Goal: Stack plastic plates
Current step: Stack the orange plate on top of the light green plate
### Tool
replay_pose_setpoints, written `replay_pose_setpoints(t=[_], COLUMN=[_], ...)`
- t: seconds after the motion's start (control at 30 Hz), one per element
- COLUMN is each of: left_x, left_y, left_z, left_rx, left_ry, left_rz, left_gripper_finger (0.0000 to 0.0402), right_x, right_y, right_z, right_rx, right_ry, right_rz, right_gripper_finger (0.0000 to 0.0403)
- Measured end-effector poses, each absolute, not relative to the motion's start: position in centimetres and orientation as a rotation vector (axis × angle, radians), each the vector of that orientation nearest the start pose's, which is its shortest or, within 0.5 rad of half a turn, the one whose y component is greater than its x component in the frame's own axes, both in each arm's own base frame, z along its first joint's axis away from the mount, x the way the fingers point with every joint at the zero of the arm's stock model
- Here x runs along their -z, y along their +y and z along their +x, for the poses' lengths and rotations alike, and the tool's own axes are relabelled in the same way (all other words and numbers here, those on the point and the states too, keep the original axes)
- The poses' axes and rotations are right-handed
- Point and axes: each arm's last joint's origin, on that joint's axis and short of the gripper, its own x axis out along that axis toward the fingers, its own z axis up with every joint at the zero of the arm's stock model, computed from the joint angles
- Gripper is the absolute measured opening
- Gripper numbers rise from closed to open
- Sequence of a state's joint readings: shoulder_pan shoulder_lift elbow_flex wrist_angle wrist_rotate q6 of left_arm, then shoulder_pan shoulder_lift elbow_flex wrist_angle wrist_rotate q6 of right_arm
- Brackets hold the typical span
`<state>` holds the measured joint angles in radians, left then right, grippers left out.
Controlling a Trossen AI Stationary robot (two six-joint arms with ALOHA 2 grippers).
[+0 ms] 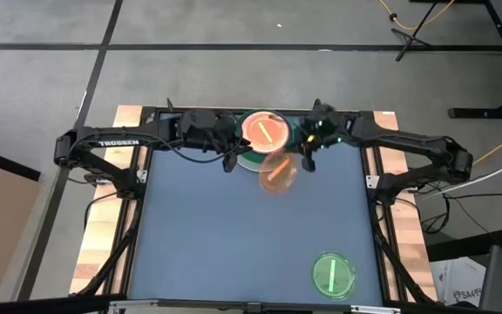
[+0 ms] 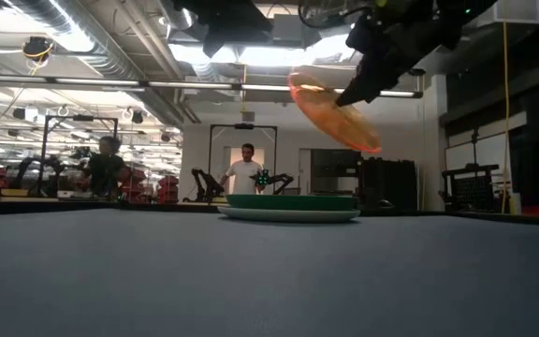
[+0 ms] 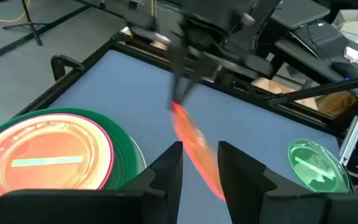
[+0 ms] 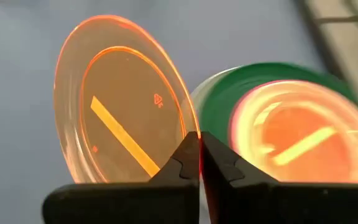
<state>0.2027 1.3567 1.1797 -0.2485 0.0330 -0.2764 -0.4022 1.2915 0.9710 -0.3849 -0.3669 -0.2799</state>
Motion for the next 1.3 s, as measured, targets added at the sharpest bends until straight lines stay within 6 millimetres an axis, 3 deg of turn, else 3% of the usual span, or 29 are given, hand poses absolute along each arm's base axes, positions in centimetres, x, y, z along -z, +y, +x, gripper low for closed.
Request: replay_pose_setpoints(t=[0.3, 0.8, 1.03, 1.3], left_x=[-33.7, -33.7, -33.7, -33.7], left_y=[5.3, 5.0, 5.0, 5.0], left_z=[29.9, 29.9, 29.9, 29.9], left_rx=[-0.253, -0.262, -0.263, -0.263], left_ry=[0.4, 0.4, 0.4, 0.4], left_rz=[-0.304, -0.305, -0.305, -0.305], left_gripper_finger=[0.0094, 0.0094, 0.0094, 0.0094], right_x=[-27.6, -20.9, -18.7, -17.3], right_y=[-15.2, -22.9, -25.0, -25.2], right_z=[25.0, 26.2, 25.9, 26.3], right_rx=[0.121, 0.279, 0.295, 0.288], right_ry=[0.53, 0.552, 0.525, 0.557], right_rz=[-0.029, 0.073, 0.154, 0.176], right_gripper_finger=[0.0, 0.0, 0.0, 0.0])
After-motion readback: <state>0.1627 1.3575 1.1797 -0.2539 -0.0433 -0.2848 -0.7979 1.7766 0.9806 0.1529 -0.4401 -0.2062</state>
